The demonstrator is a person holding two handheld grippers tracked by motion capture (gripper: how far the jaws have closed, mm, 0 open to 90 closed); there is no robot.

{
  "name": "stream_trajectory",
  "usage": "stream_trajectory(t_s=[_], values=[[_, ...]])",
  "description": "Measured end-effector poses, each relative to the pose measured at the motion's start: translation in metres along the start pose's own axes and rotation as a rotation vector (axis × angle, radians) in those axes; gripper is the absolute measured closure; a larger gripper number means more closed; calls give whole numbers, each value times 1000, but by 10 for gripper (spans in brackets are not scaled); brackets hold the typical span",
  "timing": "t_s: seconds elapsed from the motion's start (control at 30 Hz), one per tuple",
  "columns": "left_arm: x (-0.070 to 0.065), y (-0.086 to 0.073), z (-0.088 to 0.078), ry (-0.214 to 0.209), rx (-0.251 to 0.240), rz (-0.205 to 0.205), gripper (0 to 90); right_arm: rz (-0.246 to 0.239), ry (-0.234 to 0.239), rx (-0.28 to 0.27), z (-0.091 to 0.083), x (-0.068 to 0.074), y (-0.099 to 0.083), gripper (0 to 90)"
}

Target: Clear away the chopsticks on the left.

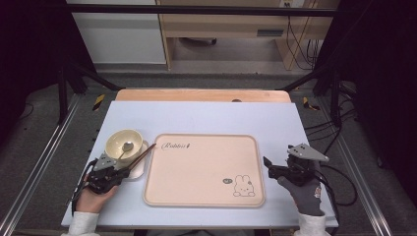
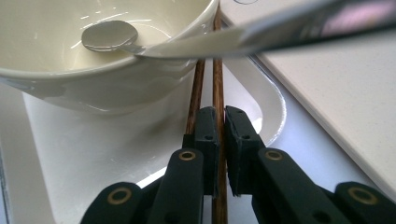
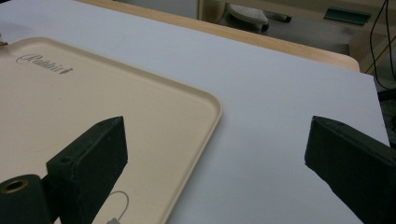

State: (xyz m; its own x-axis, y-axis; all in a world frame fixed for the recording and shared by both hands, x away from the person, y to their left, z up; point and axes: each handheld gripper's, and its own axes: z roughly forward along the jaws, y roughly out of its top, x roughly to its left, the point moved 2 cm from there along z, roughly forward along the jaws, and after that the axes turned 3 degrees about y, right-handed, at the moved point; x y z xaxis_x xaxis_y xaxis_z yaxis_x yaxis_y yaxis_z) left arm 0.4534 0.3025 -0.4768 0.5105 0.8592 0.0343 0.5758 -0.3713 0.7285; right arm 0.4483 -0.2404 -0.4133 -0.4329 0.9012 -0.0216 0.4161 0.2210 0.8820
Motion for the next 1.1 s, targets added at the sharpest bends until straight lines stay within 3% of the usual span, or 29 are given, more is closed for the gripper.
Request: stream_trajectory(t_s=[0.47,0.87,0.9,0.93,1.0,1.03,1.07,1.1], values=[[-4,4,-12,-22,-23,10,846,8,3,0,0,-2,0,51],[-21,18,-25,-41,-83,27,846,20,5,0,-2,-2,0,43],[-25,18,-26,-49,-88,-3,846,10,0,-5,-2,-3,0,42],[-27,20,-27,-52,-98,-7,846,11,0,-6,-2,-3,0,41],[-29,22,-28,-51,-102,10,846,13,1,-6,-2,-3,0,40],[-28,24,-29,-47,-105,45,846,8,-3,-7,-2,-3,0,40],[-32,24,-29,-46,-107,10,846,10,-2,-6,-2,-3,0,40],[-34,25,-29,-44,-111,12,846,9,-4,-7,-2,-3,0,40]])
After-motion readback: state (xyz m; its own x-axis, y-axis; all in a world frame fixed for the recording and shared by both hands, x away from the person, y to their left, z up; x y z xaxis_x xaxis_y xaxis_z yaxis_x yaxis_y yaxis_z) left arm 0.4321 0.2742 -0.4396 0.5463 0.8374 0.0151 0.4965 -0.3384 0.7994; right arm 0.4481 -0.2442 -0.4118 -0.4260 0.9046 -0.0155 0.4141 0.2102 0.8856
